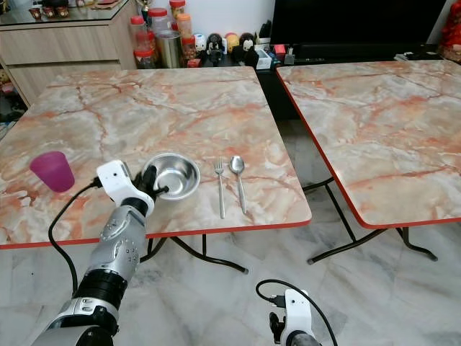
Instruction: Setting the table
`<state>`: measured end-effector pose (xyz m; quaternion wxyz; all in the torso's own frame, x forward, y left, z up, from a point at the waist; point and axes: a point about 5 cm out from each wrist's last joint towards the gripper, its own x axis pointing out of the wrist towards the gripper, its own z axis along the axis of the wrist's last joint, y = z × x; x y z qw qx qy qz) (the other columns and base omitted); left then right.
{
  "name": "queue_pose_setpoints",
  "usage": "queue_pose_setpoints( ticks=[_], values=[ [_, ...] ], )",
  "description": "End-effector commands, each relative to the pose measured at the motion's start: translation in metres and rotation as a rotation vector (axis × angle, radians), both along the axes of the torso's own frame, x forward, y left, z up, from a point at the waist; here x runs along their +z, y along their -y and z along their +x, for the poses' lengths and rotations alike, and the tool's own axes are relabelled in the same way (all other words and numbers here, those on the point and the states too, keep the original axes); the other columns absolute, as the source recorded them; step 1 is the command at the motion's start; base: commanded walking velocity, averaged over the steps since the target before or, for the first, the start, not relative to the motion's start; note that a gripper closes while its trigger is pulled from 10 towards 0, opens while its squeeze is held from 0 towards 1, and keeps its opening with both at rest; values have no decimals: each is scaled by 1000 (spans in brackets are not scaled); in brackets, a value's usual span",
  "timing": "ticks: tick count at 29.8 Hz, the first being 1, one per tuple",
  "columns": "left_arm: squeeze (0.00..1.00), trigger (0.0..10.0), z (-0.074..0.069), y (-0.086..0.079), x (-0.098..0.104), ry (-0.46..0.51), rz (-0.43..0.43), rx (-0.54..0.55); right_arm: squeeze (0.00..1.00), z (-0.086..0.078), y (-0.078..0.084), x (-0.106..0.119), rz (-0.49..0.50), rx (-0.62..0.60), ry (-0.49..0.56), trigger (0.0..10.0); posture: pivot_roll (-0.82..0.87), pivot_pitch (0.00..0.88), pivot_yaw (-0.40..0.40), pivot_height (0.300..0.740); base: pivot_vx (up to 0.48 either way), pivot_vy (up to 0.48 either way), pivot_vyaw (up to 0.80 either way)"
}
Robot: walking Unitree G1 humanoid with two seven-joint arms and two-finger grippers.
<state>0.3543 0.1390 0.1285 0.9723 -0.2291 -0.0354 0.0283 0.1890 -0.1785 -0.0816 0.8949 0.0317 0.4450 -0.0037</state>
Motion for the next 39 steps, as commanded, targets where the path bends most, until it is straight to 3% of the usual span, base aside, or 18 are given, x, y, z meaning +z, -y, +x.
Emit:
queue_pose_setpoints(
  ticks=[1,6,14,21,28,39],
  values=[
    [0,10000,1,-3,10,51,-7,40,0,2,0,1,-5,4,0,10000,-9,0,-24,740,0,0,0],
    [0,10000,-1,-13,18,99,29,121,0,2,-1,1,1,-3,3,10000,-9,0,-17,740,0,0,0],
    [0,10000,0,-12,22,117,61,126,0,3,0,1,-40,21,11,10000,-5,0,-20,740,0,-480,0],
    [0,10000,-1,-11,21,124,58,129,0,4,7,3,-70,-26,27,10000,-8,0,-17,740,0,0,675],
    [0,10000,0,-11,21,119,66,131,0,0,5,1,-31,-26,8,10000,-11,0,-21,740,0,-469,0],
    [0,10000,0,-10,21,117,67,124,0,1,7,2,-66,-13,13,10000,-14,0,-19,740,0,-450,198]
  ],
)
